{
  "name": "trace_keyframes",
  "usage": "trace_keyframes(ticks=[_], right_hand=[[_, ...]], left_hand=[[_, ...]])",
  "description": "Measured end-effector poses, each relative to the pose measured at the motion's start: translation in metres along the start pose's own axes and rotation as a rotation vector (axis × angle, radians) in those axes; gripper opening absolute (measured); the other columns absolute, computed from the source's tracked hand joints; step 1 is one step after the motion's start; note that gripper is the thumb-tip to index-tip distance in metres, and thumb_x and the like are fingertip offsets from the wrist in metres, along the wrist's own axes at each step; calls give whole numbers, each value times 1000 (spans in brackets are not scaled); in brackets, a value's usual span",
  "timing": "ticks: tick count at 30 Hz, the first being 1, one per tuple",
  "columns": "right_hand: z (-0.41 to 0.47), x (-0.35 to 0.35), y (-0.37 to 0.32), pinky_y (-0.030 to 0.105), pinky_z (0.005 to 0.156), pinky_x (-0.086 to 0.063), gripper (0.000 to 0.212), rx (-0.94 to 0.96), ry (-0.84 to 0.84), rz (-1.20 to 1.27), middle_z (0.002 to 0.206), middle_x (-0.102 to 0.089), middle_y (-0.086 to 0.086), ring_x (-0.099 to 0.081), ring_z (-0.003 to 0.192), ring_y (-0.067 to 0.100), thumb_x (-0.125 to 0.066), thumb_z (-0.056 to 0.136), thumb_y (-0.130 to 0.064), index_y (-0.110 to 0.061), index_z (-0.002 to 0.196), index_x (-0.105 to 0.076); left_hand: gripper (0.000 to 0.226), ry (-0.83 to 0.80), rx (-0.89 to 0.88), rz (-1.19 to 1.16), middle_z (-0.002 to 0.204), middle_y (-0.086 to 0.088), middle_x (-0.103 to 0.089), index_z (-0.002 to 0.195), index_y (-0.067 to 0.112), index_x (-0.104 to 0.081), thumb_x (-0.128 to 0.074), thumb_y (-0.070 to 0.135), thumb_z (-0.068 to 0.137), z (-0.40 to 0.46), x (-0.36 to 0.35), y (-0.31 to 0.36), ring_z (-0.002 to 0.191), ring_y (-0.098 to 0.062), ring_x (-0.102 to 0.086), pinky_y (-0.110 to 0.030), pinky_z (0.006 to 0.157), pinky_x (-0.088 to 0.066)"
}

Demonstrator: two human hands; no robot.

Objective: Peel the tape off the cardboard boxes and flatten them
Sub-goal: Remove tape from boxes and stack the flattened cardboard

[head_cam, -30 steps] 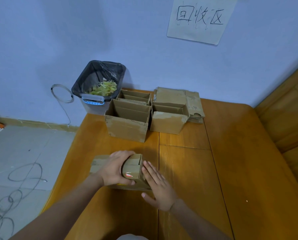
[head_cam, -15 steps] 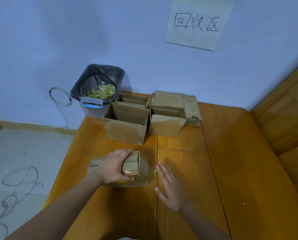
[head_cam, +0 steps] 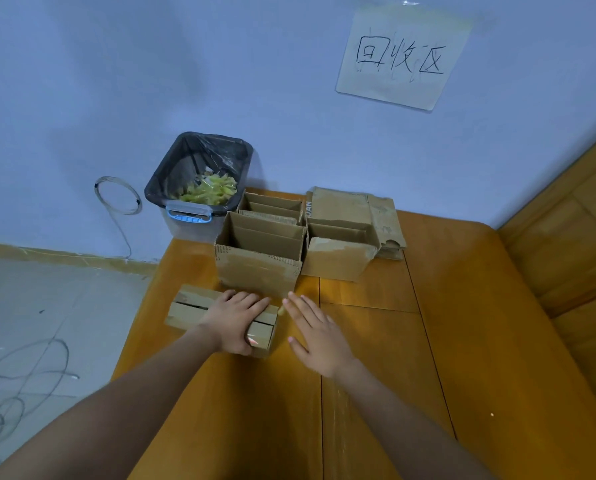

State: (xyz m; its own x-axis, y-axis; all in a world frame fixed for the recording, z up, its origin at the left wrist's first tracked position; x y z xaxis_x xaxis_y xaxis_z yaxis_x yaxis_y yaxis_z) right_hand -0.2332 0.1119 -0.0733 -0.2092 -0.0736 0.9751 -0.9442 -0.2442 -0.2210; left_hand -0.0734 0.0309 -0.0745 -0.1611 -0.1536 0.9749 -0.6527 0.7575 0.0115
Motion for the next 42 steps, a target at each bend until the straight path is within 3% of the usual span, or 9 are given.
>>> trace_keyframes(ticks=[6,9,13,16,22,27,33,42], right_hand=[[47,21,-11,39,115,-27,57,-35,101,-10,158,-22,-1,-19,144,17,-37,101,-31,-24,153,-15],[69,42,-19,40,103,-42,53,5,237,-27,140,-47,8,-42,130,23,-48,98,-21,-16,148,-33],[105,67,-30,35,79,-54,48,62,352,-133,113,-61,12,-59,99,24,-56,92,-14,-10,140,-47],[139,81,-37,36,69,-54,45,79,365,-177,101,-62,16,-60,85,27,-61,89,-8,-5,134,-54],[212,92,-43,32,86,-48,41,-14,351,-32,112,-63,13,-58,102,25,-51,95,-6,-5,136,-49],[269,94,-40,32,79,-46,21,-97,334,68,104,-64,9,-59,98,24,-55,94,-11,-4,114,-58],[329,82,-46,34,78,-48,18,-65,275,127,107,-62,6,-56,99,21,-55,94,-15,-8,109,-62],[413,55,-64,31,85,-35,21,-13,227,-12,115,-60,1,-52,108,20,-54,92,-12,-14,113,-56]], left_hand=[[107,-49,41,34,153,0,-29,155,24,-1,-55,68,74,14,2,-37,139,-22,-28,-41,113,-22],[105,-39,37,26,153,-1,-29,155,24,-1,-55,65,76,21,4,-52,138,-22,-28,-40,112,-22],[103,-11,2,23,154,-1,-28,155,22,-2,-53,68,78,31,5,-63,139,-22,-27,-41,114,-20],[104,0,-34,46,154,-1,-28,155,20,-2,-51,70,78,39,3,-68,139,-22,-27,-43,116,-20],[102,48,-116,-3,152,-2,-28,155,20,-3,-48,72,79,59,6,-75,136,-23,-29,-43,110,-28],[106,43,-266,-24,156,-1,-19,154,20,-5,-51,76,77,68,6,-87,139,-22,-24,-45,108,-28],[95,-51,-403,-105,161,1,-15,155,27,-2,-51,68,84,73,-3,-108,144,-22,-18,-42,114,-20],[86,60,-458,-250,149,-4,-38,149,19,-27,-54,67,82,74,-5,-113,132,-22,-34,-39,108,-26]])
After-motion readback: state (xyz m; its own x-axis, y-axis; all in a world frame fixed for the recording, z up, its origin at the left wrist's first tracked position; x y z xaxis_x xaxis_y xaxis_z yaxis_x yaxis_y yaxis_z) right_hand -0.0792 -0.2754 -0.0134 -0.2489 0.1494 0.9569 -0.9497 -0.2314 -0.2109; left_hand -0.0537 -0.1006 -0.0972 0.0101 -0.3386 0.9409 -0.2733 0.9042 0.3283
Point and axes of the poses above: each hand's wrist, its own z-axis towards the middle knuckle, its own x-axis out of the back of the hand, y = z × x, the point moved 5 cm from there along z, towards the middle knuckle
